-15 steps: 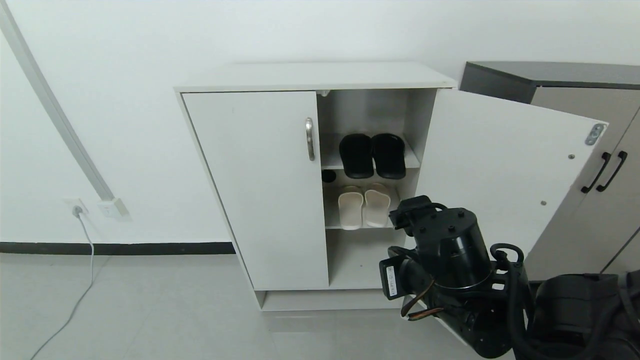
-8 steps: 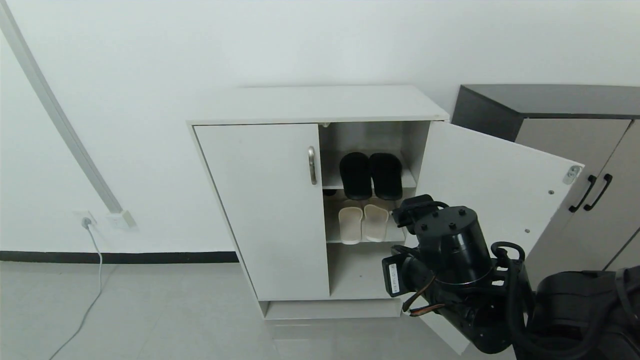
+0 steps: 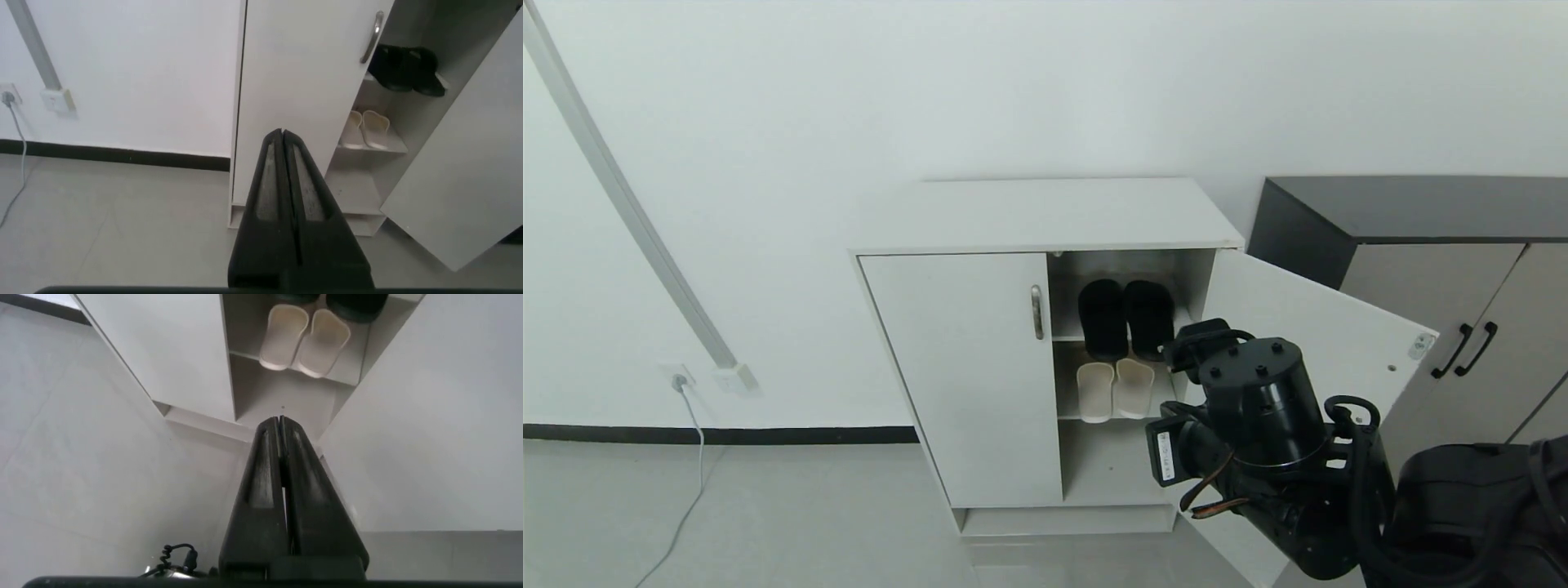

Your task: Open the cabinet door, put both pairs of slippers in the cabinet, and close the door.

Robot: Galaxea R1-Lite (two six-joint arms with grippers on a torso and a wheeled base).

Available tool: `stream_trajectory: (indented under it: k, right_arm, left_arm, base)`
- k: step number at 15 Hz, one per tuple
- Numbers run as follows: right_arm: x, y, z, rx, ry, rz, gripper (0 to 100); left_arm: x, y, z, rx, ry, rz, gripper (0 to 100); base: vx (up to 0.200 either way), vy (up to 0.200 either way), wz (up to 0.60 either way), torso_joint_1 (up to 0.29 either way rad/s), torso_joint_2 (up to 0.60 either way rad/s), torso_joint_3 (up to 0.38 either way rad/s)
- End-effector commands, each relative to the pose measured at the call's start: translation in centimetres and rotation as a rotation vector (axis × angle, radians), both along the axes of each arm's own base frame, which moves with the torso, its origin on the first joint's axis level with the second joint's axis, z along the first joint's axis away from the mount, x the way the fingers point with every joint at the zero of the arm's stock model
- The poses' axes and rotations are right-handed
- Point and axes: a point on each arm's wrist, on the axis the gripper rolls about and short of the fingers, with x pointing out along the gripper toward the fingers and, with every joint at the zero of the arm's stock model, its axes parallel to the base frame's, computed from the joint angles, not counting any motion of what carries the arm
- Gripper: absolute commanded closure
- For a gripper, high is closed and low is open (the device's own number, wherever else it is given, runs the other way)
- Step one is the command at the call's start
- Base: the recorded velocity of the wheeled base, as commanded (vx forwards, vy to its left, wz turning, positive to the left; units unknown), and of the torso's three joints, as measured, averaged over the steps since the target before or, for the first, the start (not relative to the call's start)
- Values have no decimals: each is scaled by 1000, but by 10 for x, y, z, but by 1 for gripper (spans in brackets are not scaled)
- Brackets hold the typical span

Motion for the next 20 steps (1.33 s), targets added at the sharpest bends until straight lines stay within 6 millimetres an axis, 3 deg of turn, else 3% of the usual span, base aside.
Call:
stream_trajectory:
  k: [1,13,20]
  right_arm:
    - [0,0,0,-1,1,0,100]
    - [-2,-1,0,-1,2,1,100]
    - [-4,-4,-5,-20,-48,26,100]
  left_arm:
    - [0,0,0,0,-1,1,100]
    - [0,0,0,0,0,1,100]
    - [0,0,0,0,-1,2,100]
  base:
    - [0,0,0,207,-496,-310]
    - [0,0,0,241,-563,-320]
    - [0,0,0,153,-332,-178]
